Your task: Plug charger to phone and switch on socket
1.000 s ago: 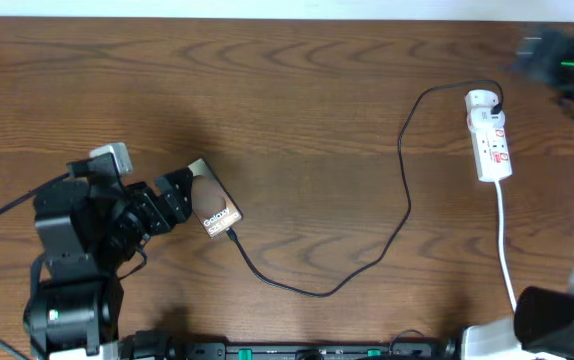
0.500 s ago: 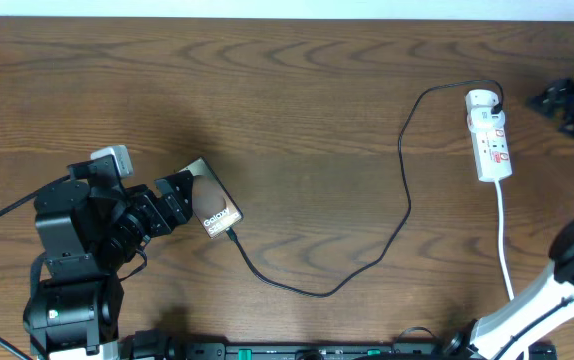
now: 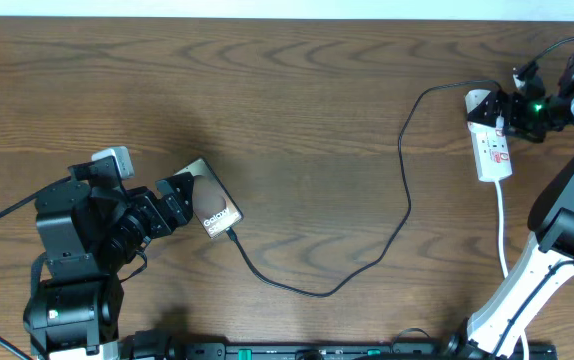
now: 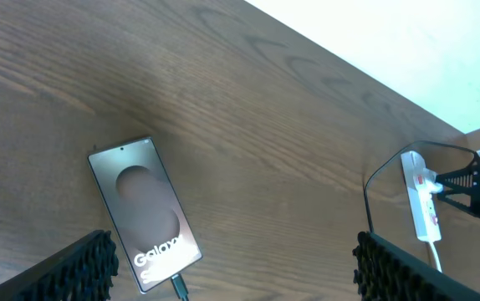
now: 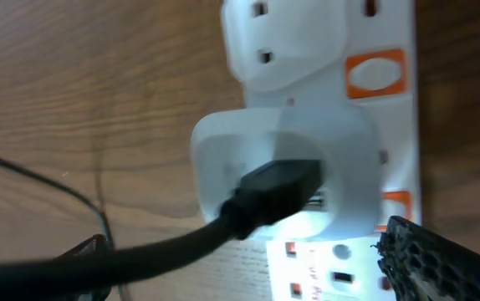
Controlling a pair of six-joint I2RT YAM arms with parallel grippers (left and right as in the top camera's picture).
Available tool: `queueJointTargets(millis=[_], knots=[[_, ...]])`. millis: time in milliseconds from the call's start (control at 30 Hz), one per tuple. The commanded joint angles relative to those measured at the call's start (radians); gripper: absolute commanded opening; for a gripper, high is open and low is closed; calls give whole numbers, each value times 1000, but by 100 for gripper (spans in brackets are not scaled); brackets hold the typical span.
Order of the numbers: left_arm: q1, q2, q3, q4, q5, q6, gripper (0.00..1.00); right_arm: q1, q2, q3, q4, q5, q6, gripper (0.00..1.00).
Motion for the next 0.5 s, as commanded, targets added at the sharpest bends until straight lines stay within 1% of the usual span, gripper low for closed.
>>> queueJointTargets(millis=[0, 467], knots=[[0, -2, 11, 0, 12, 2, 89, 6, 2, 5, 10, 47, 32, 99], [0, -2, 11, -7, 12, 2, 89, 27, 2, 5, 42, 10, 48, 99]])
